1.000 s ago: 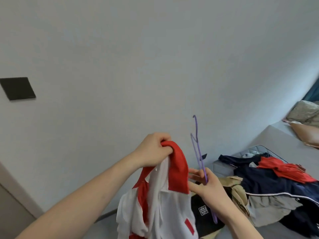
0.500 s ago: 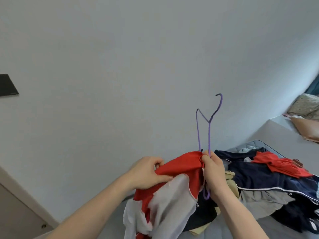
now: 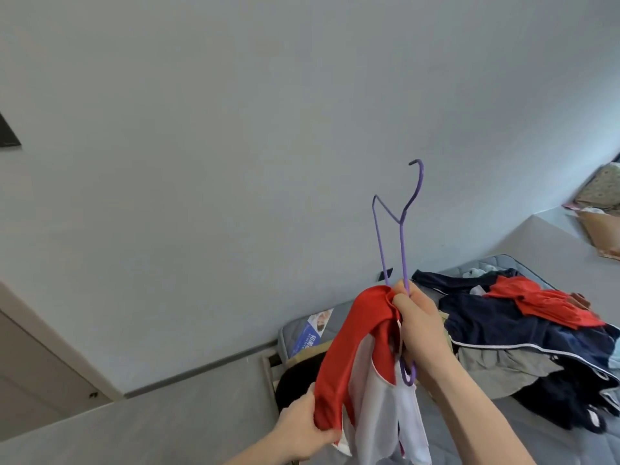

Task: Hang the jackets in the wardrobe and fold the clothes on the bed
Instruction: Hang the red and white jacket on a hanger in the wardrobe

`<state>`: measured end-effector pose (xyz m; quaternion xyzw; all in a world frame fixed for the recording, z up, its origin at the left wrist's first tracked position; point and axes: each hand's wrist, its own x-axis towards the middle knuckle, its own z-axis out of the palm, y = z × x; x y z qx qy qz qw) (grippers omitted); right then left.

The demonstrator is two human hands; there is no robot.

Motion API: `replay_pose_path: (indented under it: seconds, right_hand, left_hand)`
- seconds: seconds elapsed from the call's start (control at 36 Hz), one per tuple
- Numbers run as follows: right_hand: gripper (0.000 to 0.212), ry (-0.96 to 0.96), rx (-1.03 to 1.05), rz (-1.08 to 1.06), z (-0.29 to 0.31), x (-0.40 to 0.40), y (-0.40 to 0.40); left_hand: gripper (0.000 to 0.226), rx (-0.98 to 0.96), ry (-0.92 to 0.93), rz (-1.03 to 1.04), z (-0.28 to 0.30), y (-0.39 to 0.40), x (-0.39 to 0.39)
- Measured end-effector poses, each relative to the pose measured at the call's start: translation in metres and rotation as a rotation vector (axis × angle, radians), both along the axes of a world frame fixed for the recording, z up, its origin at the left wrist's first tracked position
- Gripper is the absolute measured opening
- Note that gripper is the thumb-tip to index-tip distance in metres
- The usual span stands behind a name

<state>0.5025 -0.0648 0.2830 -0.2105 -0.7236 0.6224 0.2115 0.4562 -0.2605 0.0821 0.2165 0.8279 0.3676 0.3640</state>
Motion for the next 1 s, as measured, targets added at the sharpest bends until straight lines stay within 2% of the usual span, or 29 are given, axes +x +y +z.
replay_pose_path:
  seconds: [0.06, 0.14, 0.31, 0.47, 0.58, 0.69, 0.81, 0.86, 1.0]
  right_hand:
    - [0.049, 0.013, -0.01, -0.004, 0.005, 0.006, 0.001]
    - [0.048, 0.045, -0.027, -0.028, 0.008, 0.016, 0.01]
    - [0.029, -0.061, 0.087, -0.145, -0.012, 0.035, 0.042]
    - [0.017, -0.244, 0.123, -0.224, -0.05, 0.038, 0.064]
    - [0.019, -0.284, 0.133, -0.227, -0.057, 0.036, 0.069]
    - [0.027, -0.286, 0.184, -0.178, -0.05, 0.033, 0.067]
    - [0.033, -0.309, 0.254, -0.109, -0.041, 0.032, 0.068]
    - [0.033, -0.31, 0.295, -0.077, -0.035, 0.031, 0.067]
    - [0.042, -0.178, 0.221, 0.115, -0.002, 0.036, 0.059]
  left_hand:
    - [0.058, -0.026, -0.014, 0.075, -0.008, 0.002, 0.003]
    - [0.014, -0.001, -0.059, 0.209, -0.009, 0.0, -0.005]
    - [0.031, 0.229, -0.203, 0.649, 0.035, -0.021, -0.06]
    - [0.023, 0.437, -0.296, 0.731, 0.119, -0.038, -0.099]
    - [0.013, 0.577, -0.302, 0.789, 0.171, -0.04, -0.12]
    - [0.02, 0.59, -0.295, 0.681, 0.214, -0.037, -0.131]
    - [0.032, 0.381, 0.024, 0.405, 0.247, -0.038, -0.134]
    - [0.033, 0.331, 0.071, 0.319, 0.259, -0.039, -0.136]
    - [0.053, 0.331, 0.204, 0.316, 0.282, -0.037, -0.144]
